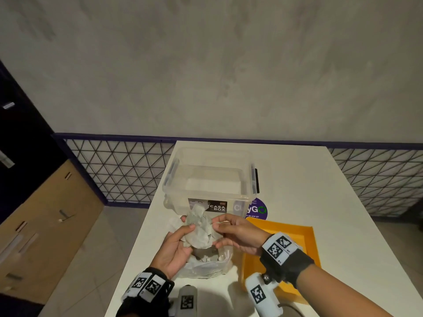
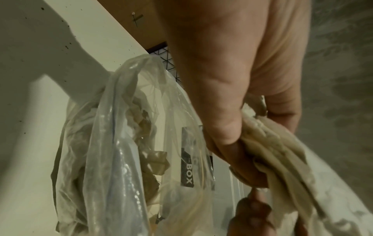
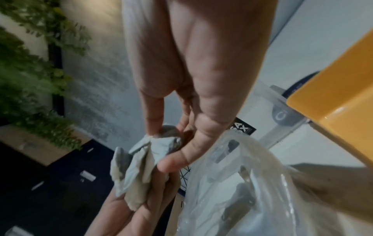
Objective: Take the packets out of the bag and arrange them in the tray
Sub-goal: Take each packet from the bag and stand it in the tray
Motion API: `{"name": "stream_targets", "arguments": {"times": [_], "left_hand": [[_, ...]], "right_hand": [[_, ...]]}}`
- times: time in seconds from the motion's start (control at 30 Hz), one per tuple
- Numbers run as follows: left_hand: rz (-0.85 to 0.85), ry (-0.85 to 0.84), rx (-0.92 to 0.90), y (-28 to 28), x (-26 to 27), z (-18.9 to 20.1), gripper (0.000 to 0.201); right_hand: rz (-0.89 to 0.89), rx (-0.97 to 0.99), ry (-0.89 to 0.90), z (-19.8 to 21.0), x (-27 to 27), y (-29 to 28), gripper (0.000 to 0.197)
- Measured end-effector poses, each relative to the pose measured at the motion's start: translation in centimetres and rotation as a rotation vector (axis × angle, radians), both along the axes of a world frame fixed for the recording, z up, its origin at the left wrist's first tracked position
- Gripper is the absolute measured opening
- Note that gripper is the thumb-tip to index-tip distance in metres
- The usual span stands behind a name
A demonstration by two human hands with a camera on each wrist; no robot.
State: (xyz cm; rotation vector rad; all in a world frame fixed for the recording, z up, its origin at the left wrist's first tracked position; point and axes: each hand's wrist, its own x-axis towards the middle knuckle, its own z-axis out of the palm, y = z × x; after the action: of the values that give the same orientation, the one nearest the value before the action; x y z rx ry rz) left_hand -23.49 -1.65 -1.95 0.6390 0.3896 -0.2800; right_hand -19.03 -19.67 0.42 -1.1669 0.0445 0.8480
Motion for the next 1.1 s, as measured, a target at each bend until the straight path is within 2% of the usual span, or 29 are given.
{"name": "stream_targets", "arguments": {"times": [0.07, 0.17, 0.23, 0.37, 0.5, 0.57, 0.63, 0.73, 0.77, 0.93, 1.03, 1.1], "left_hand": [[0.014, -0.012, -0.022, -0.3, 0.2, -0.3, 0.089], [0.035, -0.017, -0.014, -0.8, 0.4, -0.3, 0.046], [0.048, -0.042, 0.003, -1.2, 0.2, -0.2, 0.031], [0.064, -0.040, 0.007, -1.7, 0.1, -0.2, 0.041], [0.074, -0.034, 0.030, -2.2, 0.4, -0.4, 0.093], [0.087, -0.039, 0.016, -2.0, 0.6, -0.5, 0.098], [0.108, -0.043, -0.005, -1.8, 0.7, -0.4, 0.091], [0.137, -0.075, 0.003, -1.5, 0.7, -0.2, 0.043], [0.138, -0.079, 0.028, -1.5, 0.6, -0.1, 0.034], [0.100, -0.114, 0.046, -1.2, 0.3, 0.0, 0.028], [0.081, -0.111, 0.064, -0.8, 0.2, -0.4, 0.054], [0.098, -0.106, 0.074, -0.7, 0.1, -0.6, 0.052]], "right_hand": [[0.028, -0.014, -0.034, 0.2, 0.3, -0.4, 0.015], [0.035, 0.001, -0.048, 0.3, 0.6, -1.2, 0.017], [0.052, -0.004, -0.048, 0.3, 0.7, -1.7, 0.018], [0.117, -0.014, -0.003, -0.2, 0.8, -2.1, 0.019], [0.236, -0.029, -0.009, -0.5, 1.0, -2.3, 0.022], [0.261, -0.073, -0.043, -0.7, 1.4, -2.8, 0.021], [0.209, -0.158, -0.119, -1.0, 2.1, -3.9, 0.015], [0.053, -0.341, -0.283, -1.0, 3.0, -6.5, 0.013], [0.008, -0.393, -0.325, -1.0, 3.3, -7.4, 0.014], [-0.125, -0.615, -0.454, -2.8, 4.9, -10.4, 0.027], [-0.120, -0.753, -0.511, -4.4, 5.3, -10.9, 0.023], [-0.089, -0.839, -0.539, -5.1, 5.4, -11.0, 0.017]]}}
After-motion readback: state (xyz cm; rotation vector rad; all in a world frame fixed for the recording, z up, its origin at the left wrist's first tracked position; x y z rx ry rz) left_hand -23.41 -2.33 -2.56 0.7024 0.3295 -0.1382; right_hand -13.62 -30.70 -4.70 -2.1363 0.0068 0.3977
